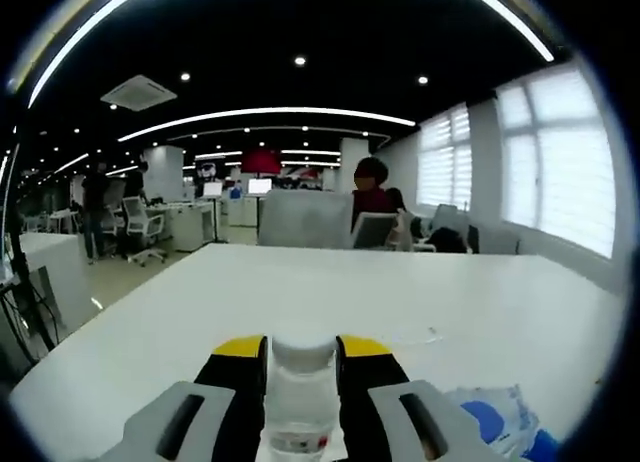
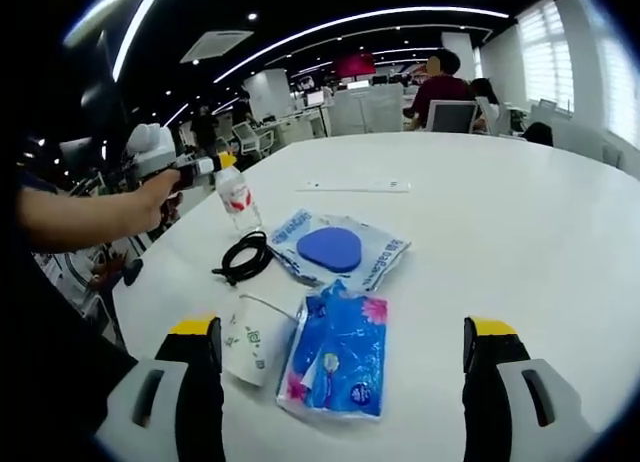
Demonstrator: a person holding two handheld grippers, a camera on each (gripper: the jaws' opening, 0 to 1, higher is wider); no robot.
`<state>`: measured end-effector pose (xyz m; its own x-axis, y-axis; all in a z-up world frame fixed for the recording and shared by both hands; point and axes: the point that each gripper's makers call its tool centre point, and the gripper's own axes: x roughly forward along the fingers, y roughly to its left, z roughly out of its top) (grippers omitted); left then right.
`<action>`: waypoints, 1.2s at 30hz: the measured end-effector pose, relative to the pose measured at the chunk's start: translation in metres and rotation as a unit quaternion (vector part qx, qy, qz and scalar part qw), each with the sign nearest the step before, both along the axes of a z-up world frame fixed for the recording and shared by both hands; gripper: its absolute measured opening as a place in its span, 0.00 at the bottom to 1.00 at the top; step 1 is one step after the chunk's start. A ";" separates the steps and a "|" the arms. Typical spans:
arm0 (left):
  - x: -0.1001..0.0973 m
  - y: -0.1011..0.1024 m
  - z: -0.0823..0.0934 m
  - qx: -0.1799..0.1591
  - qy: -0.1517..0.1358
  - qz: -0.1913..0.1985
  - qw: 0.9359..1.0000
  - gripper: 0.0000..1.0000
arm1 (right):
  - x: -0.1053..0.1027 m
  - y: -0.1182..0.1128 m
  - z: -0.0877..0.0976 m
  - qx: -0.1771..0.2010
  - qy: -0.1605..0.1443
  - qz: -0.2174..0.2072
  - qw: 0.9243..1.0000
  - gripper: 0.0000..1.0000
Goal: Arrange the tabletop items into an orderly group along one side of the table until the central work area is clear of visible clutter.
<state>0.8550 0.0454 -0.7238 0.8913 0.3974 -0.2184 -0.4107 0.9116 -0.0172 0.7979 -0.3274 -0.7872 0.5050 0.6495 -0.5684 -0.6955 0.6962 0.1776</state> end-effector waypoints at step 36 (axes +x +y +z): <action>0.019 -0.008 0.030 -0.020 0.017 -0.244 0.969 0.16 | -0.001 -0.009 0.000 0.001 -0.003 -0.032 0.999 0.95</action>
<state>0.8741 0.0377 -0.6939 0.9631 -0.0800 -0.2568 0.0692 0.9963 -0.0508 0.7966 -0.3366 -0.7872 0.5482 0.6169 -0.5647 -0.6509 0.7387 0.1751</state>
